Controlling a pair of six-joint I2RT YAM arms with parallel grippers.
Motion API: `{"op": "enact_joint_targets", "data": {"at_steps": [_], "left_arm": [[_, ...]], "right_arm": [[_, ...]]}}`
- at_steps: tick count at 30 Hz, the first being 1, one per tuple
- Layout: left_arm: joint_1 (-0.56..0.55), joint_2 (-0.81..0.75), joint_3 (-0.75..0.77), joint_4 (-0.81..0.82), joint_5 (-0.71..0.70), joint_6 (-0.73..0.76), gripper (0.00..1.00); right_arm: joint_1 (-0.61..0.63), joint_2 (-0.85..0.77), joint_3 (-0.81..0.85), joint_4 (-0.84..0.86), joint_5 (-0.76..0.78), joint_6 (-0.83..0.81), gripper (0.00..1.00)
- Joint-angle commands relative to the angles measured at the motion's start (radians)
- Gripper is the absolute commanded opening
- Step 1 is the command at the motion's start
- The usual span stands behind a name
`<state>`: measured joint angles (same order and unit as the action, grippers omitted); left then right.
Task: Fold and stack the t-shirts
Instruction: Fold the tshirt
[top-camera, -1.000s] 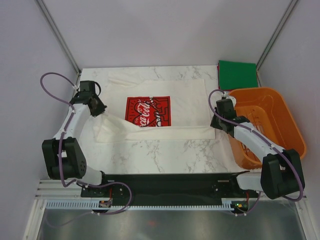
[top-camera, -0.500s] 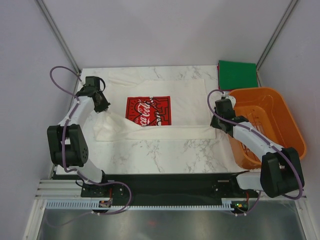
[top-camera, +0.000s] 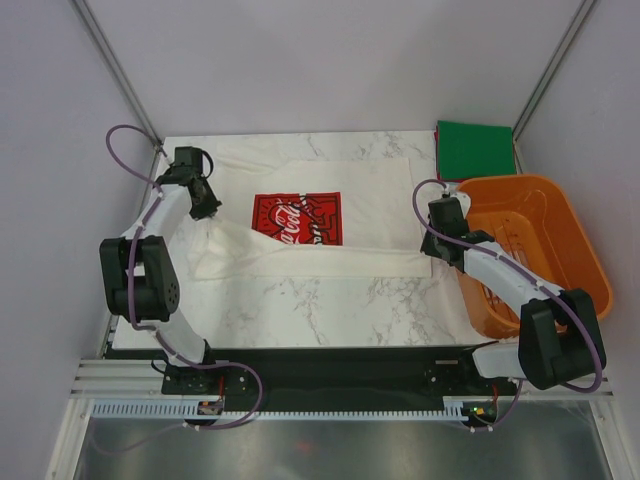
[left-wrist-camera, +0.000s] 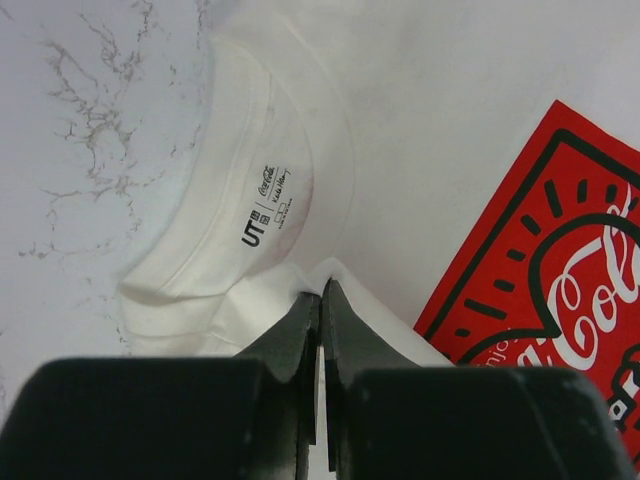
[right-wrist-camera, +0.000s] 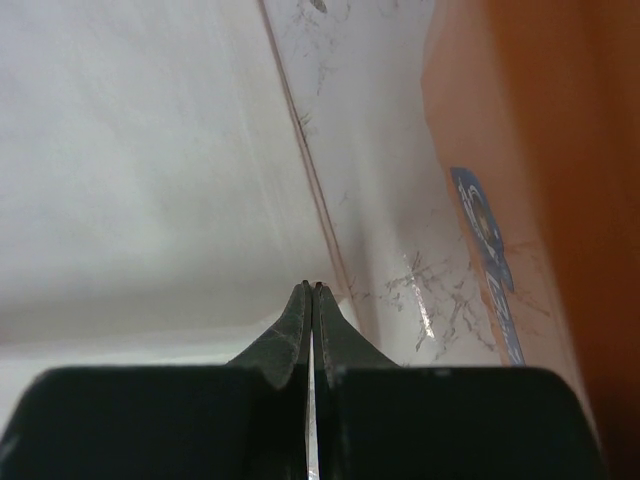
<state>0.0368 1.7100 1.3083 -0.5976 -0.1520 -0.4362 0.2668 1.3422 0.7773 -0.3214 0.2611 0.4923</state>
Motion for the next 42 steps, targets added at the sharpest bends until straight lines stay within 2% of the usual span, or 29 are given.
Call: {"op": "enact_joint_targets", "data": {"at_steps": [1, 2, 3, 5, 6, 8, 10, 15, 20, 25, 30, 32, 36, 42], "left_arm": [[-0.002, 0.02, 0.06, -0.002, -0.046, 0.067, 0.09], [-0.003, 0.019, 0.068, -0.014, -0.044, 0.065, 0.18], [-0.006, 0.004, 0.069, -0.022, -0.05, 0.065, 0.35], [-0.005, -0.024, 0.075, -0.034, -0.06, 0.067, 0.47], [-0.006, -0.039, 0.078, -0.039, -0.067, 0.067, 0.55], [-0.006, -0.088, 0.075, -0.062, -0.063, 0.059, 0.61], [-0.006, -0.149, 0.059, -0.068, -0.055, 0.051, 0.61], [-0.005, -0.282, -0.096, -0.071, 0.086, -0.073, 0.56], [-0.002, -0.351, -0.234, -0.067, 0.045, -0.147, 0.53], [0.003, -0.345, -0.332, -0.059, 0.058, -0.225, 0.5], [0.026, -0.397, -0.405, -0.056, -0.061, -0.315, 0.63], [0.09, -0.406, -0.446, -0.05, -0.029, -0.36, 0.65], [0.176, -0.431, -0.515, -0.002, 0.054, -0.401, 0.64], [0.179, -0.42, -0.58, 0.048, 0.051, -0.42, 0.61]], "right_arm": [[0.003, 0.003, 0.045, 0.019, 0.044, -0.011, 0.0], [0.003, 0.005, 0.053, 0.013, 0.043, -0.008, 0.02], [0.005, 0.003, 0.075, -0.011, 0.043, -0.005, 0.07], [0.012, -0.012, 0.108, -0.042, 0.043, 0.003, 0.14], [0.017, -0.02, 0.115, -0.051, 0.043, 0.005, 0.2], [0.032, -0.046, 0.137, -0.076, 0.044, 0.014, 0.24], [0.058, -0.057, 0.148, -0.094, 0.046, 0.028, 0.26], [0.129, -0.055, 0.152, -0.134, 0.073, 0.055, 0.28], [0.175, -0.026, 0.122, -0.122, 0.084, 0.068, 0.26], [0.192, 0.0, 0.083, -0.096, 0.081, 0.071, 0.25], [0.198, 0.014, 0.056, -0.074, 0.069, 0.061, 0.25], [0.196, 0.021, 0.044, -0.064, 0.066, 0.055, 0.25], [0.198, 0.048, 0.033, -0.048, 0.055, 0.048, 0.24], [0.196, 0.097, 0.027, -0.025, 0.05, 0.045, 0.24]]}}
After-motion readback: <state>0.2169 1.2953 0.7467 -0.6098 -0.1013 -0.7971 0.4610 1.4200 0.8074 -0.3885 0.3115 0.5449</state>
